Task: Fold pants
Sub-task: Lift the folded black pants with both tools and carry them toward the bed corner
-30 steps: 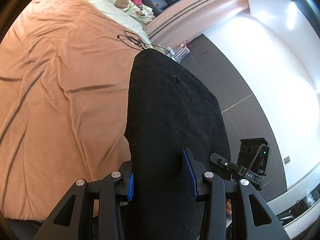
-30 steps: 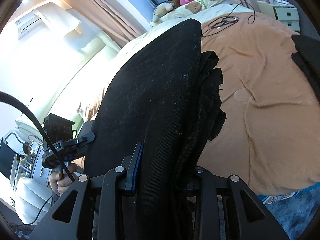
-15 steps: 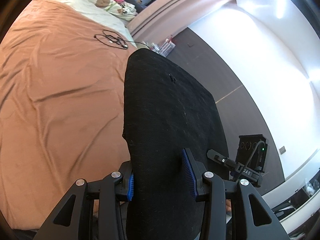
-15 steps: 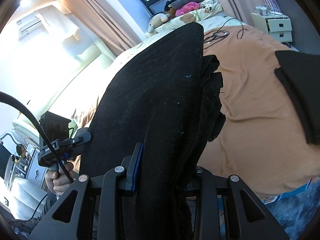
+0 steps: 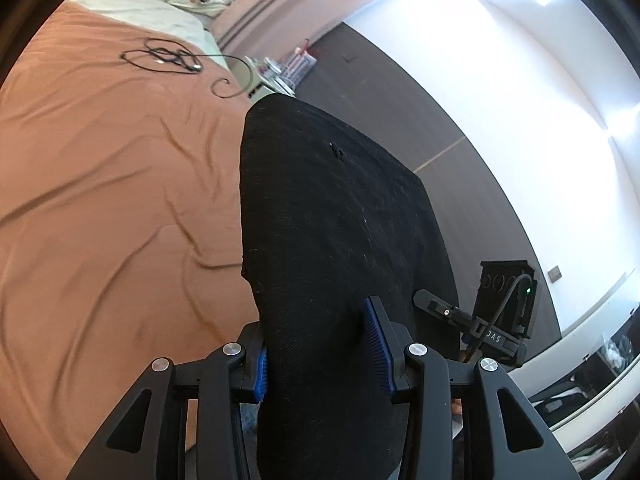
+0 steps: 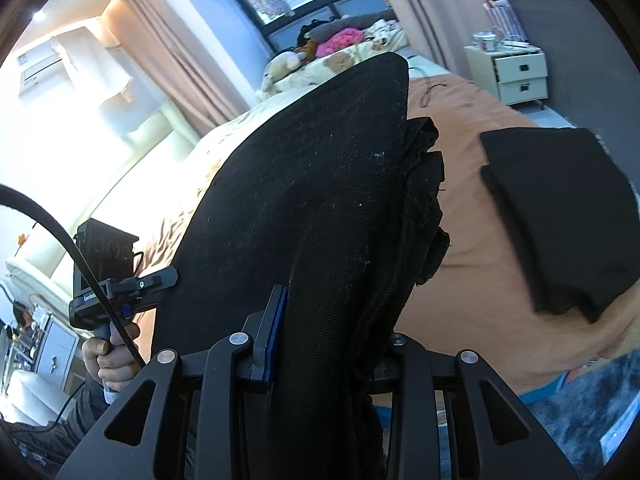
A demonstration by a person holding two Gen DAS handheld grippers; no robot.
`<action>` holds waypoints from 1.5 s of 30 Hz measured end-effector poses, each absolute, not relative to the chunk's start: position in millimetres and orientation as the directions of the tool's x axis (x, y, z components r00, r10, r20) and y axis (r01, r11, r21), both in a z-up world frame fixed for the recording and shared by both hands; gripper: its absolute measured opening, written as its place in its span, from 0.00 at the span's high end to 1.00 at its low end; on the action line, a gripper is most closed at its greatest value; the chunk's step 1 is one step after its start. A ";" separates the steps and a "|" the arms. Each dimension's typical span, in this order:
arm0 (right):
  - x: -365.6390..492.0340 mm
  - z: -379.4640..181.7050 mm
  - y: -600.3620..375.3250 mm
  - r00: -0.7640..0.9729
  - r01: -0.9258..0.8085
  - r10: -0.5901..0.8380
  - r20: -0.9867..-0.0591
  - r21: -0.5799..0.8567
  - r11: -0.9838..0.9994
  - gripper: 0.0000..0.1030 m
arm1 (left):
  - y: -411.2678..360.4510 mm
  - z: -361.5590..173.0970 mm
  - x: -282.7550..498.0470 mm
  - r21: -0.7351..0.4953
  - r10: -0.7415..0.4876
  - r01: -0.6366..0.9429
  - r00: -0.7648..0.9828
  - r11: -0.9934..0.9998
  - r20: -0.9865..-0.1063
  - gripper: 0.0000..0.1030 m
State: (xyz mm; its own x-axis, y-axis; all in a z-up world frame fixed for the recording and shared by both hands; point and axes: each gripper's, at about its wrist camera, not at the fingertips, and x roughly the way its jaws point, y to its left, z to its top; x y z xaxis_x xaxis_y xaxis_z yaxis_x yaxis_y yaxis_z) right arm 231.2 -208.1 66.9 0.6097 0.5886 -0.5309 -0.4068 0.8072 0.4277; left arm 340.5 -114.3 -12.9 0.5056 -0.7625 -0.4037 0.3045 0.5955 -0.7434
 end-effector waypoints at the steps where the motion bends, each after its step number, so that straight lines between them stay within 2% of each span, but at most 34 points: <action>1: 232.5 68.0 -213.2 0.614 -0.402 0.583 -0.531 0.425 0.811 0.73 | -120.3 -13.6 346.1 -0.744 -0.767 0.310 0.500 0.592 -0.403 0.58; 8: 238.2 80.0 -247.2 0.630 -0.401 0.581 -0.515 0.425 0.812 0.73 | -167.1 -14.8 385.8 -0.753 -0.798 0.341 0.462 0.563 -0.387 0.58; 19: 239.8 101.3 -293.1 0.660 -0.421 0.538 -0.524 0.334 0.843 0.74 | -244.3 -0.8 451.5 -0.726 -0.820 0.407 0.413 0.555 -0.396 0.58; 32: 263.4 134.7 -311.0 0.647 -0.391 0.441 -0.622 0.226 0.892 0.74 | -322.9 -13.3 497.3 -0.722 -0.852 0.457 0.329 0.520 -0.406 0.58; 45: 302.6 156.2 -299.7 0.627 -0.351 0.329 -0.706 0.121 0.929 0.74 | -365.5 -41.1 519.9 -0.732 -0.853 0.439 0.300 0.521 -0.427 0.58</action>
